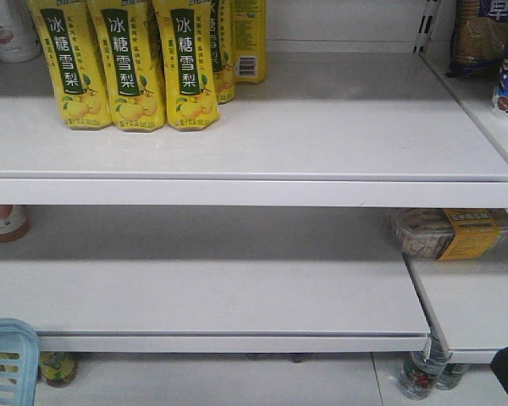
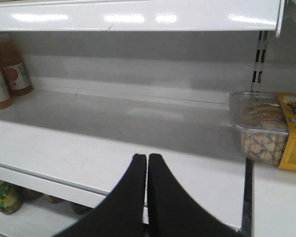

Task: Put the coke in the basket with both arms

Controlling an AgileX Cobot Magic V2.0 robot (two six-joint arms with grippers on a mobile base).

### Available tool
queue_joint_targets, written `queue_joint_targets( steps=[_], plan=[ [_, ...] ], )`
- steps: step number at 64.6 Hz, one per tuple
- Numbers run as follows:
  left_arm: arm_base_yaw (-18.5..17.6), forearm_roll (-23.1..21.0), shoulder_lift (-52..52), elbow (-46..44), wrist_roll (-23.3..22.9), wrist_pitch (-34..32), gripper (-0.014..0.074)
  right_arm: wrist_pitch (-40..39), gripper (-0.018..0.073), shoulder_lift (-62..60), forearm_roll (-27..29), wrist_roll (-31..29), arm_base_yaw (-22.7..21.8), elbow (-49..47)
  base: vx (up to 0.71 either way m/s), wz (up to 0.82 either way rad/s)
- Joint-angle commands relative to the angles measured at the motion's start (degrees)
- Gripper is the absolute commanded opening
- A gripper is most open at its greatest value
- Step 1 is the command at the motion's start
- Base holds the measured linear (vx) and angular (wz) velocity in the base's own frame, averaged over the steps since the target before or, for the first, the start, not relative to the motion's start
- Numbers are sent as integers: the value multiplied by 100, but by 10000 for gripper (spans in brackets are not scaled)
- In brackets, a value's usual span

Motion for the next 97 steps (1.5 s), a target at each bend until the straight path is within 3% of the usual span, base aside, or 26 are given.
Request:
queue_joint_targets(
  steps=[1, 34, 49, 83, 97],
  plan=[
    [-1, 106, -126, -25, 98, -847, -6, -452, -9, 68, -385, -6, -134, -170, 0, 0],
    [-1, 106, -126, -25, 98, -847, -6, -561, -9, -389, -361, -1, -2017, 30, 0, 0],
    [-1, 106, -126, -25, 98, -847, -6, -1503, -9, -606, -341, 21, -2067, 700, 0, 0],
    [-1, 106, -126, -25, 98, -847, -6, -1478, -9, -601, -613, -57, -2070, 695, 0, 0],
    [-1, 106, -126, -25, 98, -847, -6, -1478, -9, -601, -598, -432, -2070, 695, 0, 0]
  ],
)
